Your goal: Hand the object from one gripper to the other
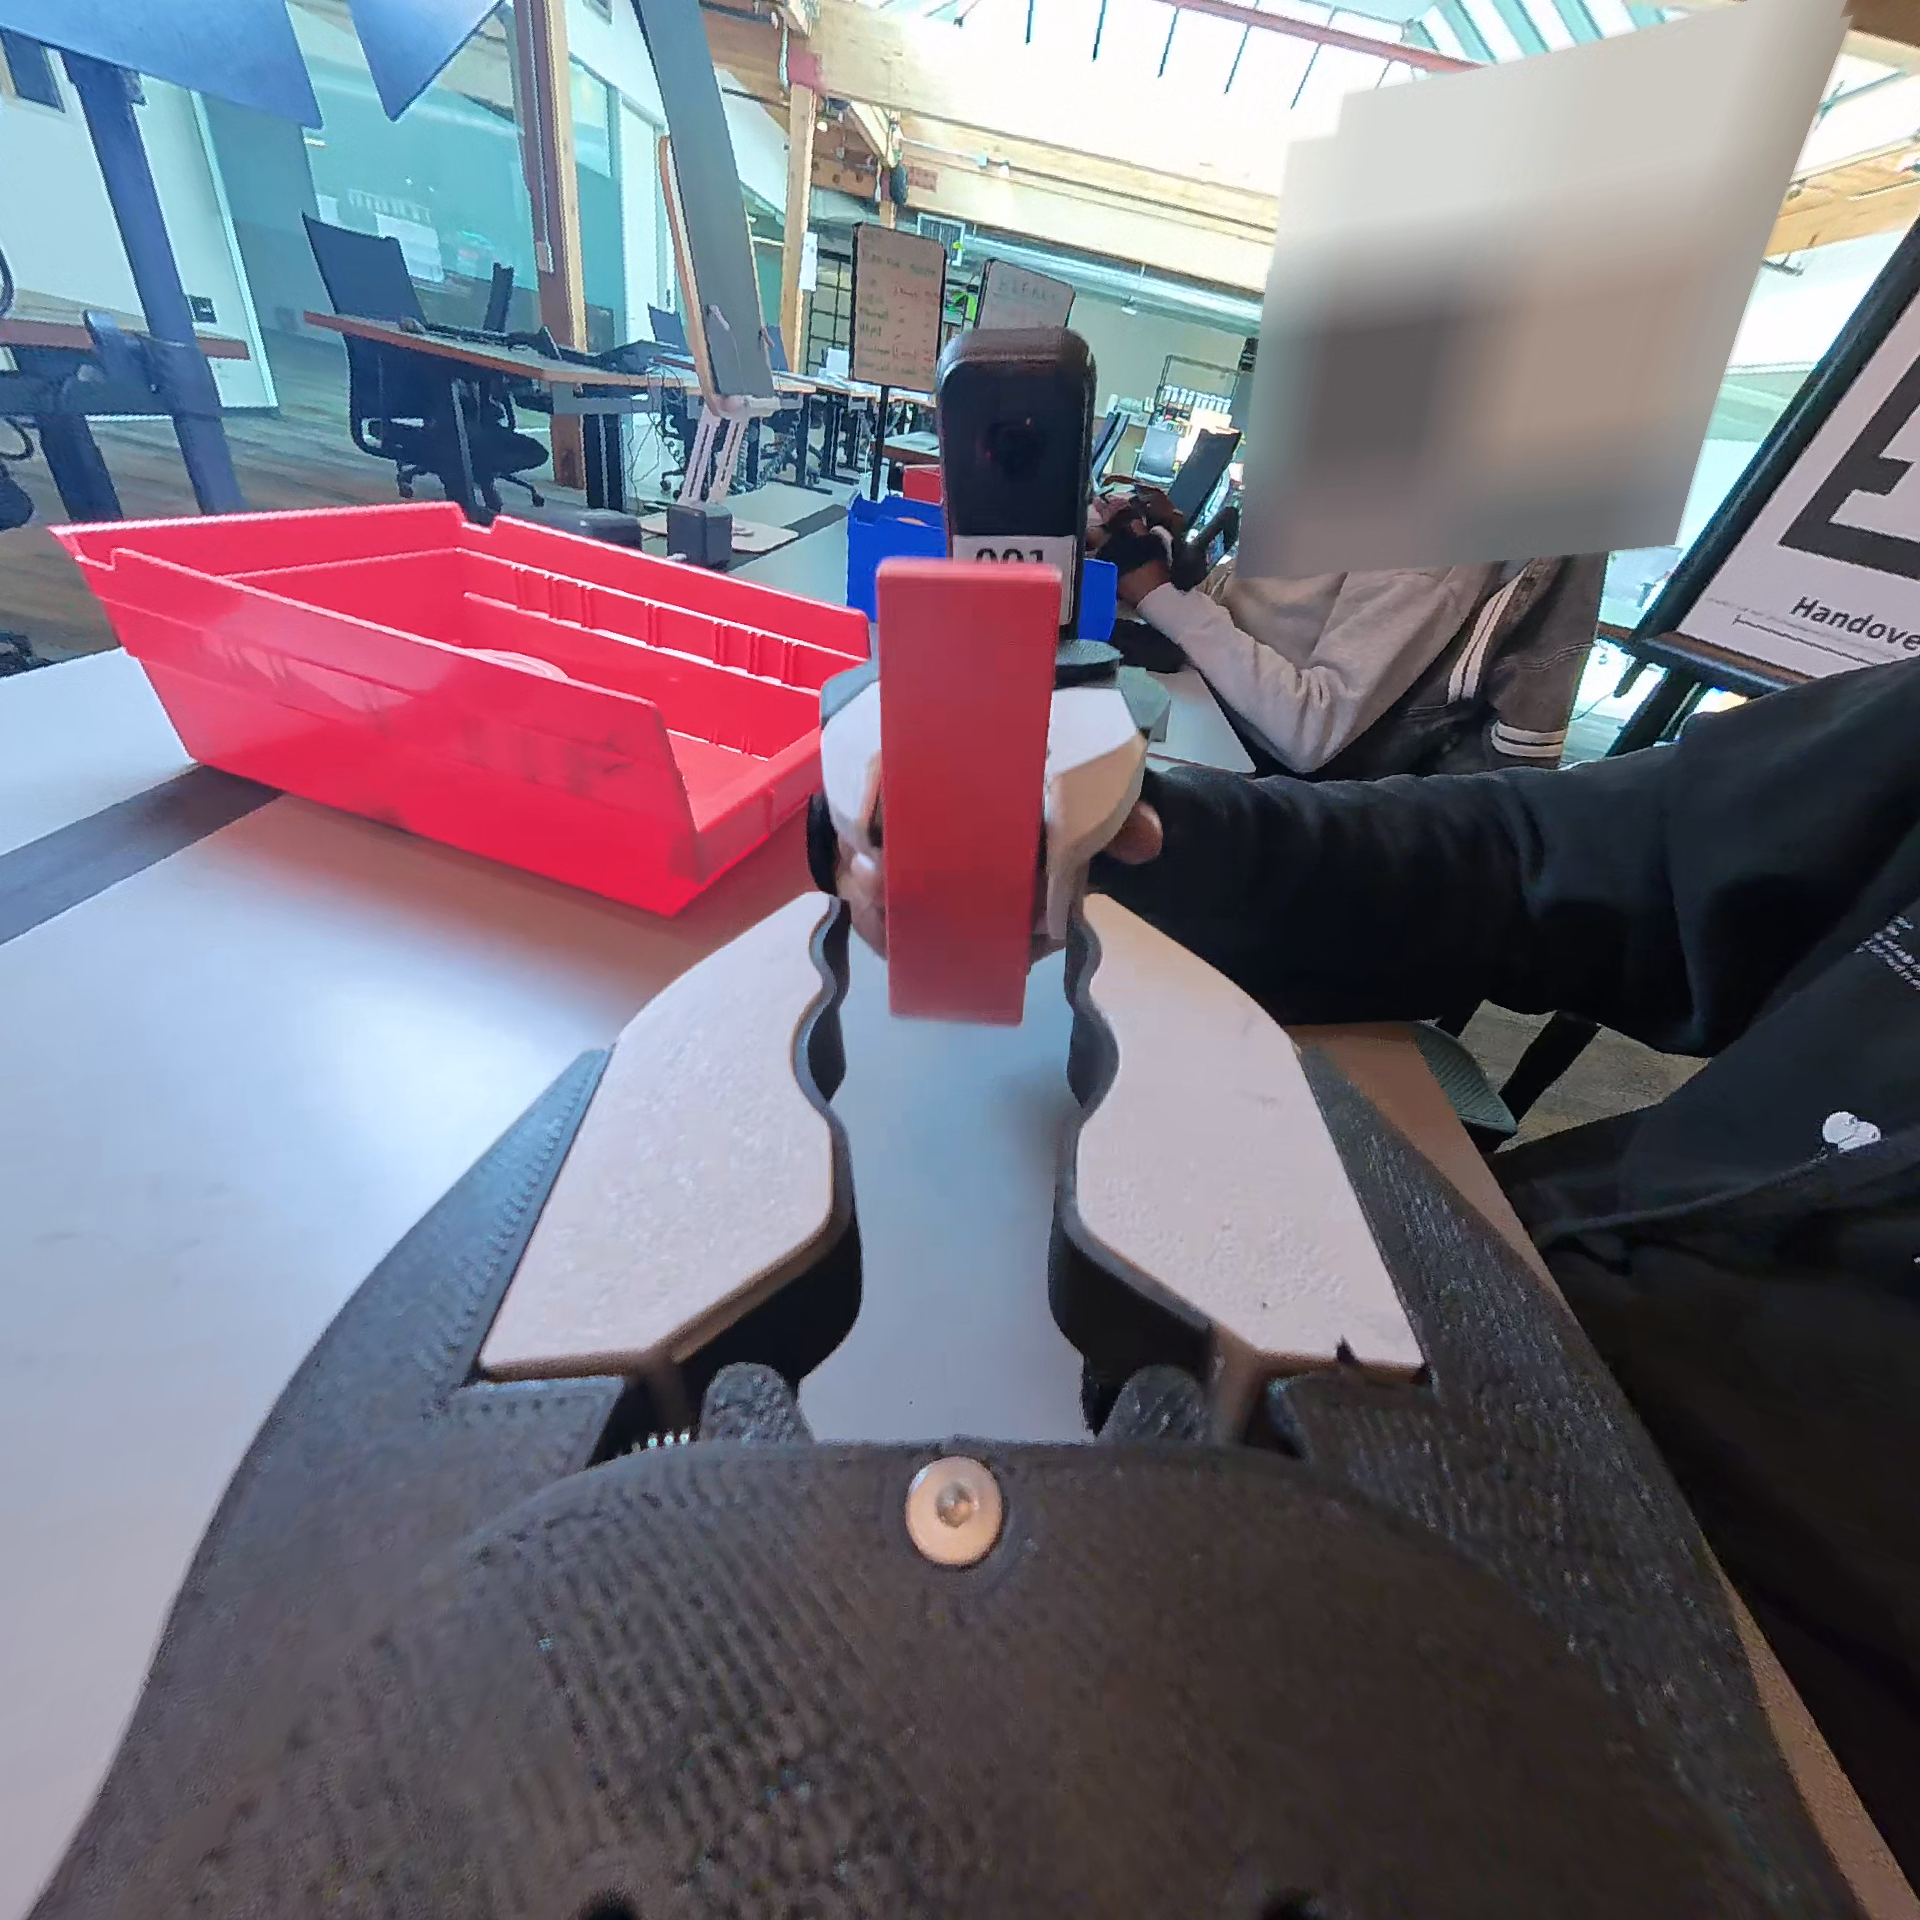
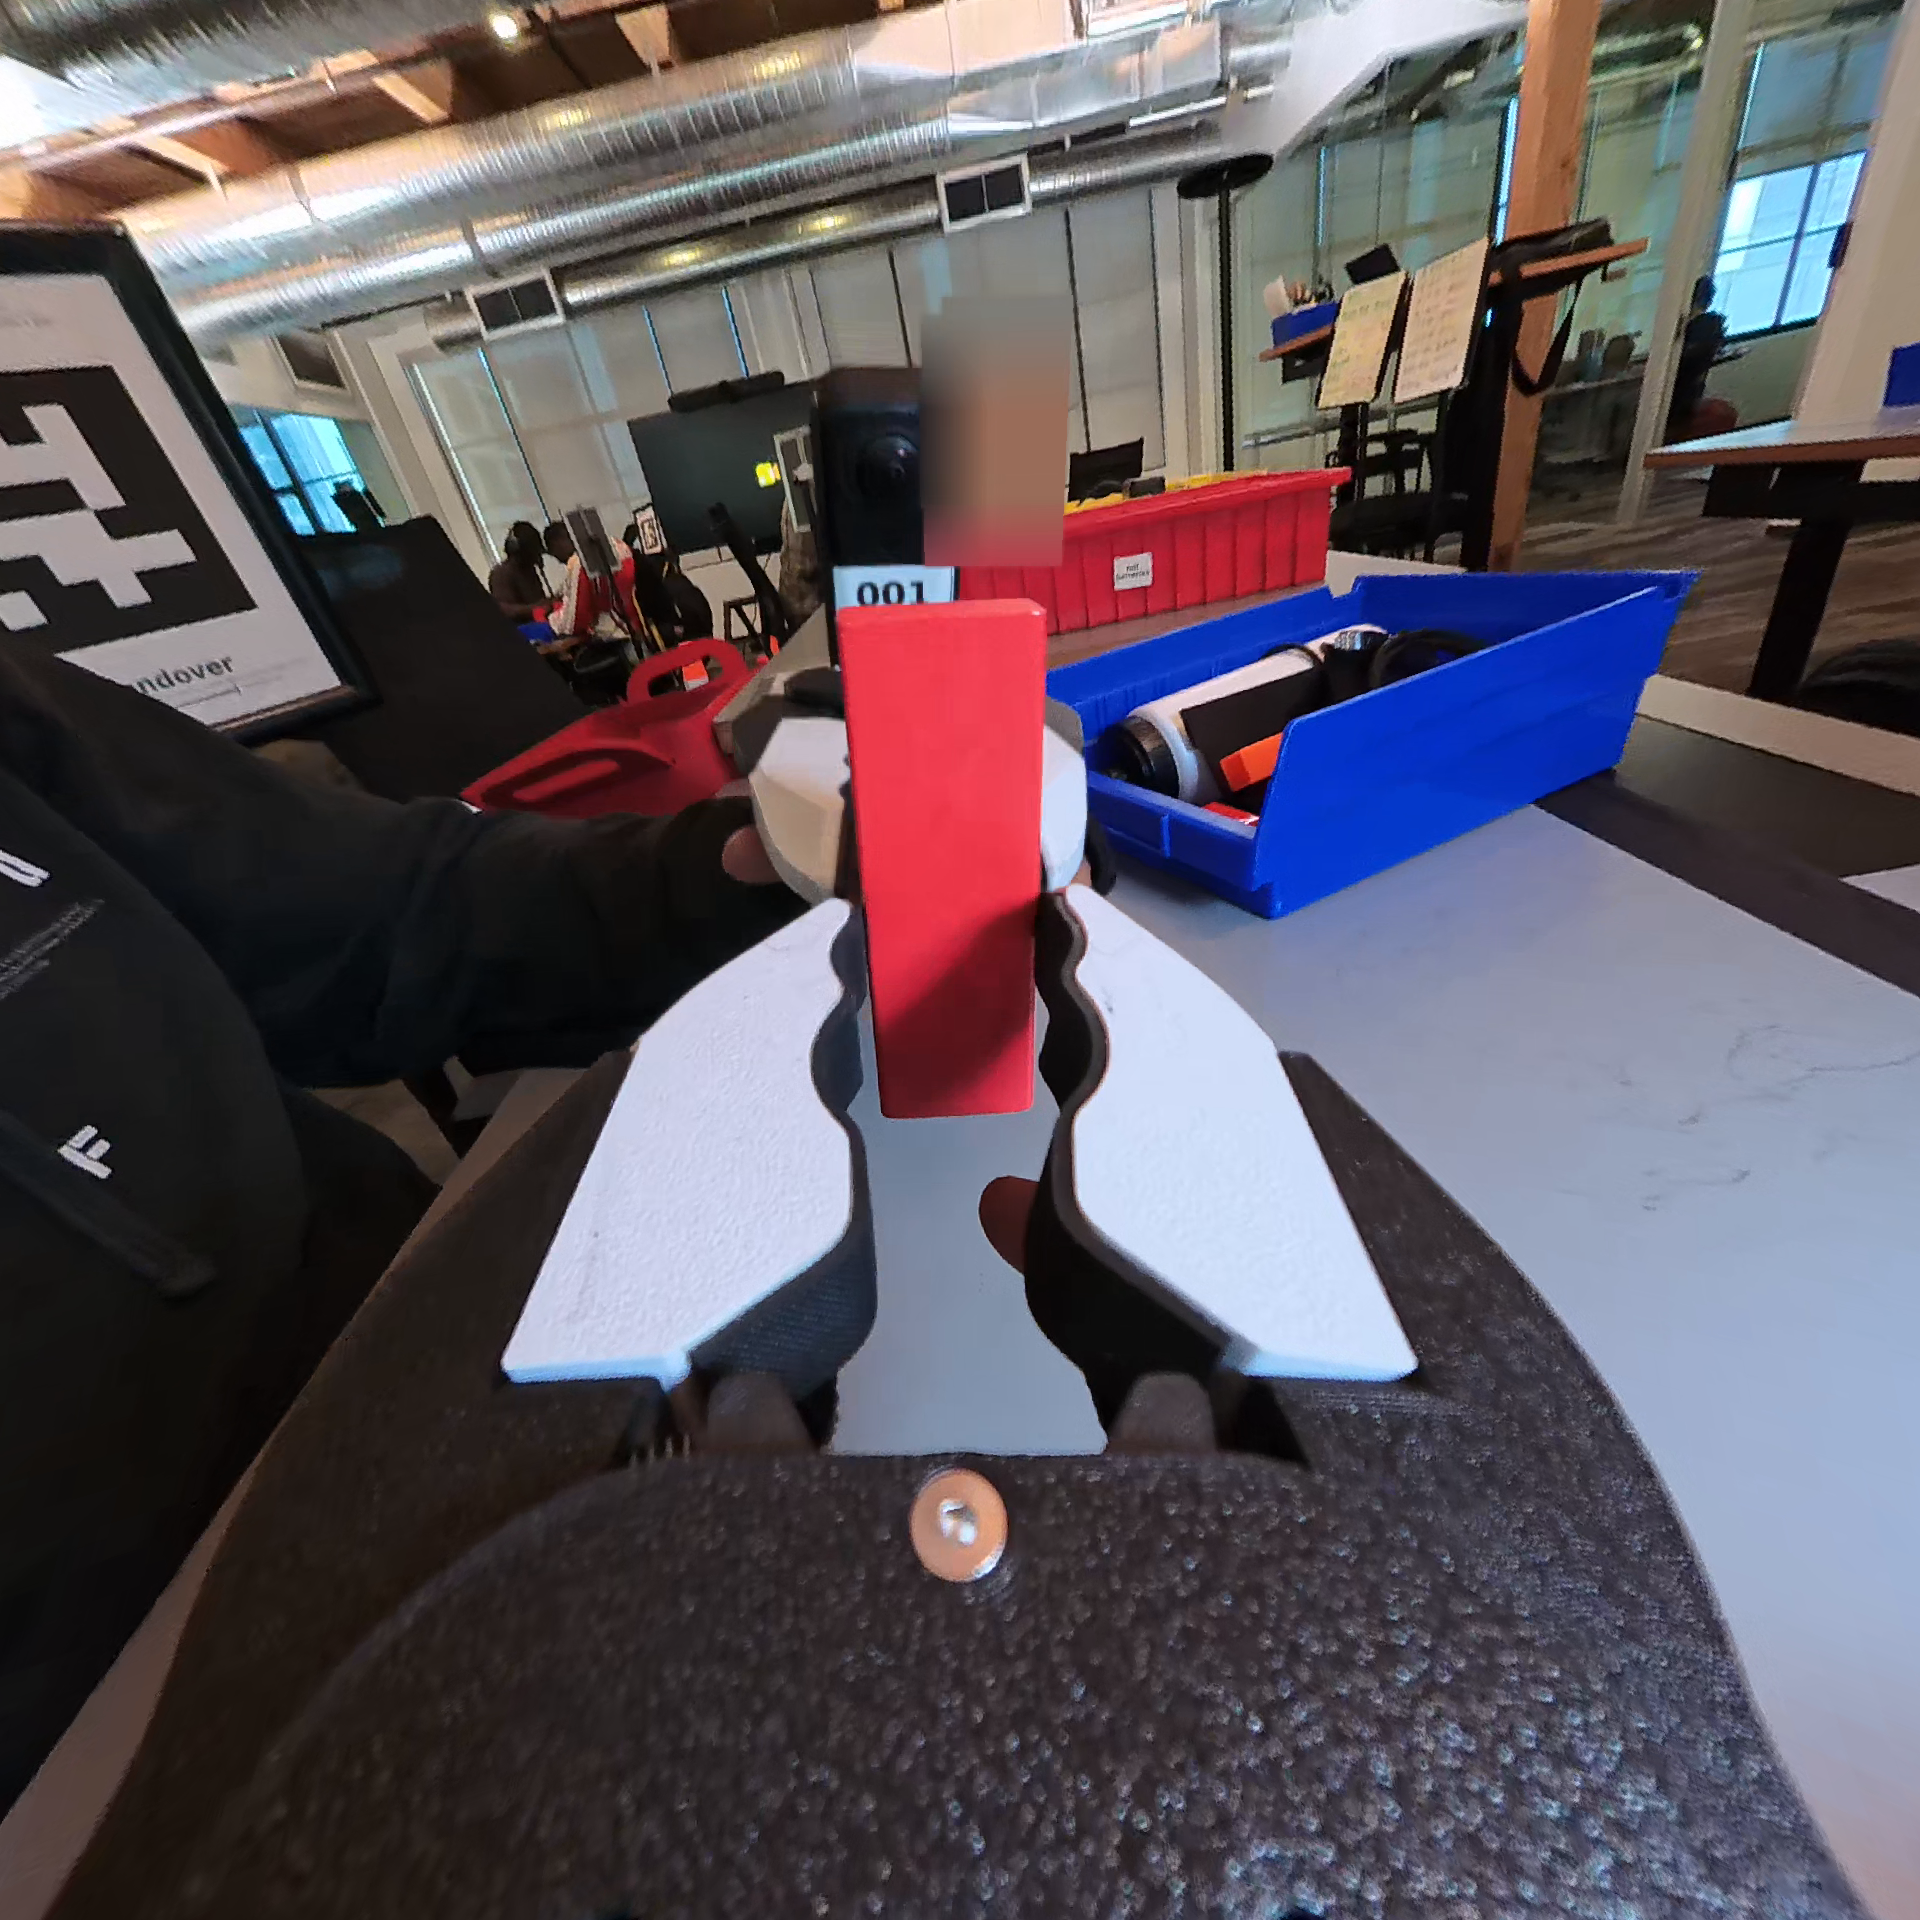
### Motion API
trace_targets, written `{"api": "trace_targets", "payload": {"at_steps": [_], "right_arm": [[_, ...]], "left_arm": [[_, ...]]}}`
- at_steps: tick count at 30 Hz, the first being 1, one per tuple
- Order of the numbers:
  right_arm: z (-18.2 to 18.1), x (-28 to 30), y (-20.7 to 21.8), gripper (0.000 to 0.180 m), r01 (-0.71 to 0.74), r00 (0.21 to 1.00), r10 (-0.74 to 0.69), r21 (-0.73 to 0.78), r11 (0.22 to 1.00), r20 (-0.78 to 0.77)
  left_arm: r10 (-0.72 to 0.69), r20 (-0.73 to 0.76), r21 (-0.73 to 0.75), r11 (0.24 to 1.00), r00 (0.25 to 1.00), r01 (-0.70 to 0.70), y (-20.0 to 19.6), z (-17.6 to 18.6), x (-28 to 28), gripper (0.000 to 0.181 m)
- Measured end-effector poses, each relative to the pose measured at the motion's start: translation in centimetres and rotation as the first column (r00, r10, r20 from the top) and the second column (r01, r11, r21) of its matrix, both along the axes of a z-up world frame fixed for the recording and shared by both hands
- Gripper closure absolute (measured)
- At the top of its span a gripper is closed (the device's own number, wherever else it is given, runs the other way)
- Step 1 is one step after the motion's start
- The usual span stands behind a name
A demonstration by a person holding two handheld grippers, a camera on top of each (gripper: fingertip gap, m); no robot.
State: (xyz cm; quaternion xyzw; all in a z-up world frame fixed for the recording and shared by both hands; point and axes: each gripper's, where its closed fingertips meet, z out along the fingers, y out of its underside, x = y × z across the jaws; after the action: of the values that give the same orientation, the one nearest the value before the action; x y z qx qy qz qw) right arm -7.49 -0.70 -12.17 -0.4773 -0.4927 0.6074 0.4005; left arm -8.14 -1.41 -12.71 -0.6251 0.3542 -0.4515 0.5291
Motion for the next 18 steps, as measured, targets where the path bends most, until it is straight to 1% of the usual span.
{"api": "trace_targets", "payload": {"at_steps": [6,9,11,15,18], "right_arm": [[0.0,-0.4,-0.5,0.148,-0.003,1.0,0.003,0.008,1.0,-0.015],[0.0,-0.8,-0.8,0.148,0.0,1.0,0.001,0.019,1.0,-0.022],[0.0,-0.9,-1.0,0.148,0.005,1.0,-0.005,0.022,1.0,-0.028],[0.2,-0.8,-0.6,0.148,0.021,0.999,-0.021,0.008,1.0,-0.03],[0.5,-0.1,0.2,0.137,0.033,0.999,-0.034,-0.008,0.999,-0.03]], "left_arm": [[-0.032,-0.058,-0.02,0.999,0.998,0.031,-0.3,-1.5,1.3,0.141],[-0.036,-0.067,-0.022,0.999,0.997,0.034,-0.4,-1.8,1.7,0.142],[-0.029,-0.075,-0.013,1.0,0.997,0.029,-0.3,-1.9,1.7,0.149],[-0.008,-0.074,0.001,1.0,0.997,0.008,0.0,-1.4,1.4,0.149],[0.011,-0.03,0.004,1.0,0.999,-0.011,0.2,-0.7,0.7,0.149]]}}
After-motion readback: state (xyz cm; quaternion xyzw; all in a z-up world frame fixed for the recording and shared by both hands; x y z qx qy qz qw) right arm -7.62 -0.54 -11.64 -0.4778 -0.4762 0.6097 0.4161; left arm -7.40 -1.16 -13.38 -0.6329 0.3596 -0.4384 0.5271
